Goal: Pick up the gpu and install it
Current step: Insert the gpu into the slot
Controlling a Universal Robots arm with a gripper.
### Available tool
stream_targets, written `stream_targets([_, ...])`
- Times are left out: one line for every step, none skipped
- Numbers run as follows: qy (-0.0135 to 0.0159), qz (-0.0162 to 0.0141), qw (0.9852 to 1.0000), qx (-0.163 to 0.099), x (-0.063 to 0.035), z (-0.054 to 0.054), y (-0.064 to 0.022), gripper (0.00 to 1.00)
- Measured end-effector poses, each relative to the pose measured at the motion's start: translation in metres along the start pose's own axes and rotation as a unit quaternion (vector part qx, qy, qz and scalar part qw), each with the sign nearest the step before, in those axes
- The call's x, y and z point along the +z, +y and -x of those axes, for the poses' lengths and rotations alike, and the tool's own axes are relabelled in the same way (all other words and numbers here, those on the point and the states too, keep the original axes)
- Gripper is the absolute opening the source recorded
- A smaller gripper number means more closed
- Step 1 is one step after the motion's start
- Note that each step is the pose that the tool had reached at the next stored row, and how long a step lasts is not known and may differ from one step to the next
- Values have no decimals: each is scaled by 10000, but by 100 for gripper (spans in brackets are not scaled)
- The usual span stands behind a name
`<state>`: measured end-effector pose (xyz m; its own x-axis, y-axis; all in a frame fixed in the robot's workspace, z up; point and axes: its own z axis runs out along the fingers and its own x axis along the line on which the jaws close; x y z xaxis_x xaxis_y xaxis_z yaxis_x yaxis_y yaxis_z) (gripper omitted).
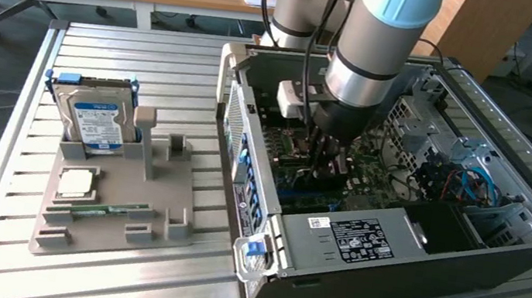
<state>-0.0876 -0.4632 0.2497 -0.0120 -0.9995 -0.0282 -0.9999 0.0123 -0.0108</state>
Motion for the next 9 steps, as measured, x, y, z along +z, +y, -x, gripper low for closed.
stream_targets([0, 0, 10000, -1, 0, 0, 0, 26])
stream_targets([0, 0, 10000, -1, 0, 0, 1, 26])
stream_targets([1, 0, 10000, 0, 2, 0, 3, 26])
stream_targets([-1, -1, 10000, 0, 8, 0, 5, 26])
stream_targets([-2, -2, 10000, -1, 11, 0, 6, 26])
stream_targets([-1, -1, 10000, -1, 11, 0, 6, 26])
stream_targets([-1, 0, 10000, -1, 11, 0, 6, 26])
stream_targets([0, 0, 10000, -1, 10, 0, 7, 26])
stream_targets([0, 0, 10000, 0, 10, 0, 8, 26])
